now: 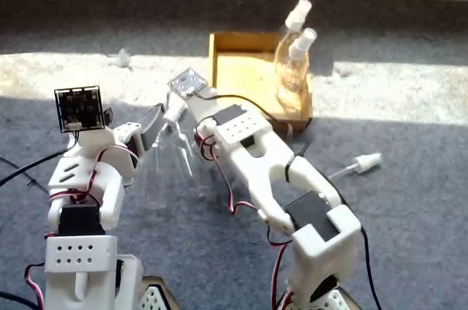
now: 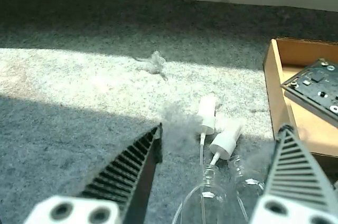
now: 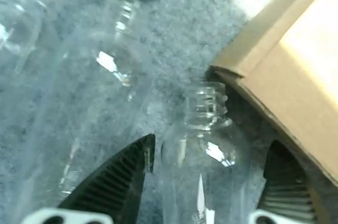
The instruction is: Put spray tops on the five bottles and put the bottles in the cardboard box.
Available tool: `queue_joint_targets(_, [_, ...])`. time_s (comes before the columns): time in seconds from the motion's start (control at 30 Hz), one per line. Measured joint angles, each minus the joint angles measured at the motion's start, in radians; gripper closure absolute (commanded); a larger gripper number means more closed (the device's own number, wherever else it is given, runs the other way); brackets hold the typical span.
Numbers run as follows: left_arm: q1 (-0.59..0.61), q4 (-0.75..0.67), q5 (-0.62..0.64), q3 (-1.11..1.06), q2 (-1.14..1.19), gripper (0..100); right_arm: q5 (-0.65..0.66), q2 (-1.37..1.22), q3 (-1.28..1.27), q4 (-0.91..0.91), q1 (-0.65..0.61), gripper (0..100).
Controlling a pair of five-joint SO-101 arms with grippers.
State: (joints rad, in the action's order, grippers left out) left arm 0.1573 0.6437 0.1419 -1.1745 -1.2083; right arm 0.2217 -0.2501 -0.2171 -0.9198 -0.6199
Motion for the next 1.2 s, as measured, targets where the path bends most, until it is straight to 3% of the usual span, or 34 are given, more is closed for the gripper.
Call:
queue_joint_targets(0.1, [0.0,0.0,0.0,0.0,0.0,70,0.0,-0.005,0.0,0.003,0.0,73.1])
queue_joint_targets(0.3, [0.0,0.0,0.0,0.0,0.0,70,-0.026,-0.005,0.0,0.0,0.0,89.3])
queue_joint_targets(0.57, [-0.002,0.0,0.0,0.0,0.0,70,-0.037,-0.003,0.0,-0.109,0.028,93.4])
queue_joint_targets(0.8, [-0.002,0.0,0.0,0.0,0.0,70,-0.068,0.183,-0.227,-0.127,0.155,93.6])
queue_joint_targets(1.0, [-0.002,0.0,0.0,0.0,0.0,70,-0.068,0.431,-0.532,-0.034,0.35,92.9])
queue_joint_targets(1.2, [-0.002,0.0,0.0,0.0,0.0,70,-0.068,0.503,-0.617,-0.021,0.384,78.3])
